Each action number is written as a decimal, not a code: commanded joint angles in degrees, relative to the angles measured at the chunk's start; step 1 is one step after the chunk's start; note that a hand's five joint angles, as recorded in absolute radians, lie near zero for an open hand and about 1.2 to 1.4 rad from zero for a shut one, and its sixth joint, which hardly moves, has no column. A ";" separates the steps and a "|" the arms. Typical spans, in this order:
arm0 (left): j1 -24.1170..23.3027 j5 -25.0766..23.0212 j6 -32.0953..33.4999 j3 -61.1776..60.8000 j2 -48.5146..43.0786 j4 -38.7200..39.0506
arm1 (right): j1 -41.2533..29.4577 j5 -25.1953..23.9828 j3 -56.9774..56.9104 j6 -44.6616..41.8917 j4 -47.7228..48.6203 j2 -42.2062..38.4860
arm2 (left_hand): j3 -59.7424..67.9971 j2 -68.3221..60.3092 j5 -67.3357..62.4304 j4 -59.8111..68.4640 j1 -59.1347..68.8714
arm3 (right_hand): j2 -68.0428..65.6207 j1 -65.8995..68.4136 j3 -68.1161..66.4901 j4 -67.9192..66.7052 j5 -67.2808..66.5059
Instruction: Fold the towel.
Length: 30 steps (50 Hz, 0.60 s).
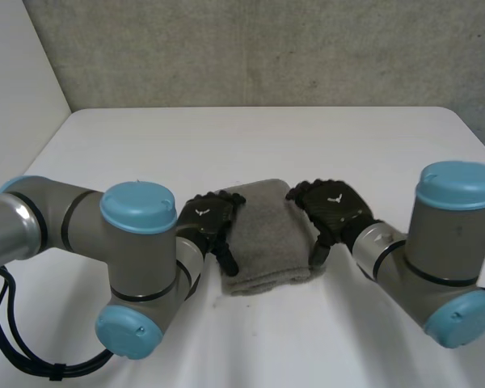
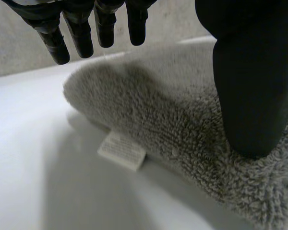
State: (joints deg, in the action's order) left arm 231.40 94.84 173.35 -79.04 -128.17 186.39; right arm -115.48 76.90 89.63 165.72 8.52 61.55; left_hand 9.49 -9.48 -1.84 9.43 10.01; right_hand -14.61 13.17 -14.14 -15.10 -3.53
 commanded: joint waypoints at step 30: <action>13.72 1.05 3.31 11.71 35.10 -26.87 | 8.95 9.15 -9.82 4.70 -15.19 26.61 | 0.51 -0.52 1.84 0.57 -0.01 | 4.61 -3.17 4.14 5.10 3.53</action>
